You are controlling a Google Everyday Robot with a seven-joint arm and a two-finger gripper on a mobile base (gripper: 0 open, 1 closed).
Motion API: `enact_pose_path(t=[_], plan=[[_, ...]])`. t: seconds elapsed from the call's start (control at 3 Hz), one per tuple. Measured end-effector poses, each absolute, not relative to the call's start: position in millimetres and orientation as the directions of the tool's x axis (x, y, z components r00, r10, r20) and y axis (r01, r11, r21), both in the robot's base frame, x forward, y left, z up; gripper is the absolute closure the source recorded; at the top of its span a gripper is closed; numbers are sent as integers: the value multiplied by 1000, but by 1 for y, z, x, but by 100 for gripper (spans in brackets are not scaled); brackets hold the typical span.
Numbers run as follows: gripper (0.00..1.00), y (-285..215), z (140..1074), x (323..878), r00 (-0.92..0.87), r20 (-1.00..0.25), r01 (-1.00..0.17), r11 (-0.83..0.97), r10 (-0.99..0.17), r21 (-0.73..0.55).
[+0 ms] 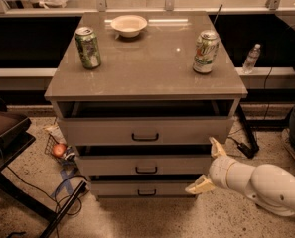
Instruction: Open bottom drawer
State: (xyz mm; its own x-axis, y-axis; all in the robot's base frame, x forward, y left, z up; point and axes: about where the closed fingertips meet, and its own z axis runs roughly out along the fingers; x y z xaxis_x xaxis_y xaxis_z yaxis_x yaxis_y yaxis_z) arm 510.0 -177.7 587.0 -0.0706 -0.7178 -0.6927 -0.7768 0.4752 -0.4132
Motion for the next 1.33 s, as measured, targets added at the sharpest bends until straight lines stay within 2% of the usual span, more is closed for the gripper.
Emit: enact_pose_path(t=[0.33,0.67,1.33], plan=[[0,-172,551,510,-98,-730,-779,509,-677,-367],[0,-172,542,502,-122,-702,-795,493,-701,-354],[0,-183,445,470,-192,-664,-814,495,-723,-304]])
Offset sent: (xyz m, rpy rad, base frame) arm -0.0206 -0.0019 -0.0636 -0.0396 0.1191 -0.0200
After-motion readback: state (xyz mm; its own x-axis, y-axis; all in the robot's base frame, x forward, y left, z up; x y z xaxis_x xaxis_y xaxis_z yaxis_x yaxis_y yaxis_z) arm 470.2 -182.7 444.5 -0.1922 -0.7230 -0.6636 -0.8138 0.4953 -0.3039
